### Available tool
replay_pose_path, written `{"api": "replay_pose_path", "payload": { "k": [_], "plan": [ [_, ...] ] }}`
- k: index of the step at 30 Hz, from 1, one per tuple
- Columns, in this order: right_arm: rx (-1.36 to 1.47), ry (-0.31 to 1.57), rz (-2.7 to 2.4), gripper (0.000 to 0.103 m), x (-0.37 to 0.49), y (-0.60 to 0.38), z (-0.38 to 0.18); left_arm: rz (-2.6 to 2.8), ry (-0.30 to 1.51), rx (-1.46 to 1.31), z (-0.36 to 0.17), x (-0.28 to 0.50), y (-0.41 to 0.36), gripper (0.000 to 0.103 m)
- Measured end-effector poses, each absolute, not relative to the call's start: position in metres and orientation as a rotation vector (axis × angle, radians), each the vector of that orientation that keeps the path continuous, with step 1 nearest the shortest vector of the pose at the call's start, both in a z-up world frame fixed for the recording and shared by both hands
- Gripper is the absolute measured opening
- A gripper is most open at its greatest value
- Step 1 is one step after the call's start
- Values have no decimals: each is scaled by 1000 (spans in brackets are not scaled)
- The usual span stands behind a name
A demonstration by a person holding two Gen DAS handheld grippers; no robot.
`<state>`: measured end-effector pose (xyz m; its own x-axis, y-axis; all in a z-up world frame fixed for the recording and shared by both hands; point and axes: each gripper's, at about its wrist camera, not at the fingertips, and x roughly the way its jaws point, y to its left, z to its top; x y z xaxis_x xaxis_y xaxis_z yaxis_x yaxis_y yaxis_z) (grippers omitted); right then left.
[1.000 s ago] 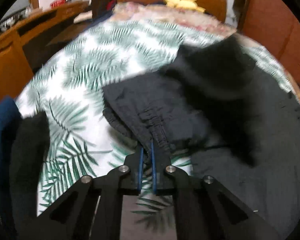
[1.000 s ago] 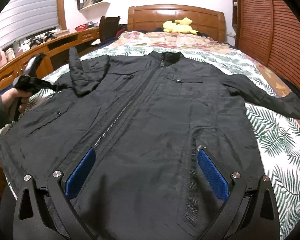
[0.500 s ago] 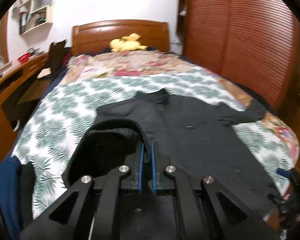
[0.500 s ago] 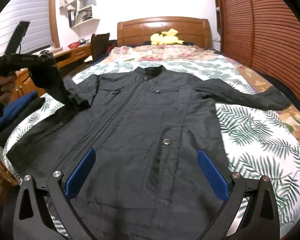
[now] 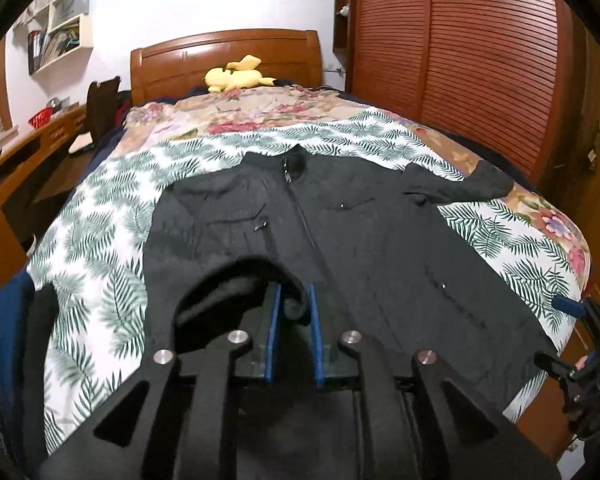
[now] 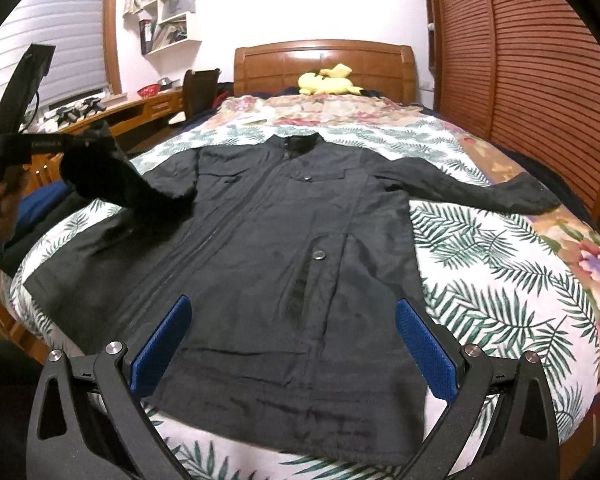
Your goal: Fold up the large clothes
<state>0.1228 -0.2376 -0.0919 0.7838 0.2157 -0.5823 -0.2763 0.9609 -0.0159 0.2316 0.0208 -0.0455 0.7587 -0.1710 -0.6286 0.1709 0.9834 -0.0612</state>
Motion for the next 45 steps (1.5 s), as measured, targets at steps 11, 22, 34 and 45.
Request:
{"api": "replay_pose_path", "payload": {
  "k": [11,22,34,45],
  "plan": [
    [-162,629,374,103,140,-172,-98,-112,634,-94,-70,182,81,22],
    [-231,699,605,95,171,-65,-114,-18,595,-81,-73,144,144,25],
    [-378,819,821,84,184,52,-154,25,580,-71,-74,117,179,25],
    [-360,812,867,4,190,57,-150,23,568,-46,-71,113,169,25]
  ]
}}
